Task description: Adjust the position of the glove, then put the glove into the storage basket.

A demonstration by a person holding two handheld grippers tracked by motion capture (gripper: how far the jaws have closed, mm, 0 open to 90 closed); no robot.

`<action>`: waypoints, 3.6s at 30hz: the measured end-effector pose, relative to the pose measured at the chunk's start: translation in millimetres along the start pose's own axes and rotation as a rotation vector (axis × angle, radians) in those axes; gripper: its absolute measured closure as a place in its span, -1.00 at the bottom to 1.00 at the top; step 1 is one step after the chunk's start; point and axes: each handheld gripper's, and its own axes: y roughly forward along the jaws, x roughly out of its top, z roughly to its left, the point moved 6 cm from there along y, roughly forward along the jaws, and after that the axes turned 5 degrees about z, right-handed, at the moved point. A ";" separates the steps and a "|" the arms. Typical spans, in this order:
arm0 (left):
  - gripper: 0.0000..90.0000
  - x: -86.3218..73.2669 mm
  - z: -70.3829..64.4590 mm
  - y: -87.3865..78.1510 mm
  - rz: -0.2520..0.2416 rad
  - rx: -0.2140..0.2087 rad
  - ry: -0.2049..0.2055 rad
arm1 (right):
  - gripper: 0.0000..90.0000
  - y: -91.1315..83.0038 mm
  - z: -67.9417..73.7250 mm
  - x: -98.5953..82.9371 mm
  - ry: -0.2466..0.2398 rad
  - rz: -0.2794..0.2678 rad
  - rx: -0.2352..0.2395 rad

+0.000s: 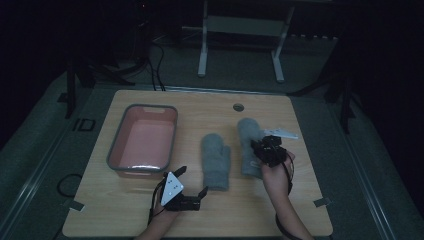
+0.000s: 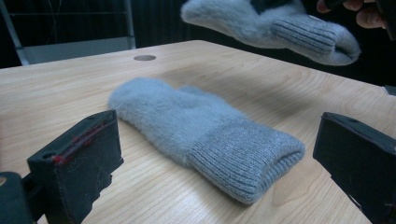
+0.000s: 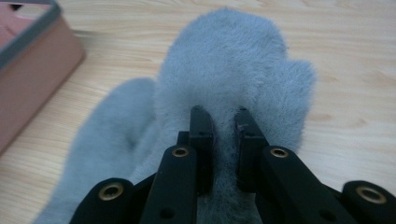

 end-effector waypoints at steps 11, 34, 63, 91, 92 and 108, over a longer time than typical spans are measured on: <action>-0.97 -0.1 -0.6 -0.7 -0.004 -0.005 0.010 | 0.80 10.2 66.6 9.9 -0.035 -0.023 0.111; -0.97 -0.5 -2.4 -1.7 -0.004 -0.027 0.007 | 0.69 67.5 100.4 -40.3 0.013 0.111 0.125; -0.97 -0.9 -14.0 -0.6 0.053 -0.027 0.014 | -0.66 18.3 41.0 -27.5 -0.290 -0.038 0.310; -0.28 46.1 38.6 78.5 0.425 0.133 -0.133 | 0.01 60.1 48.3 -42.9 -0.291 0.208 0.288; -0.26 43.8 39.2 79.8 0.437 0.131 -0.139 | 0.01 64.0 47.0 -46.0 -0.291 0.229 0.261; -0.29 13.3 53.3 100.5 0.580 0.024 -0.279 | -0.01 86.9 40.3 -54.7 -0.265 0.375 0.399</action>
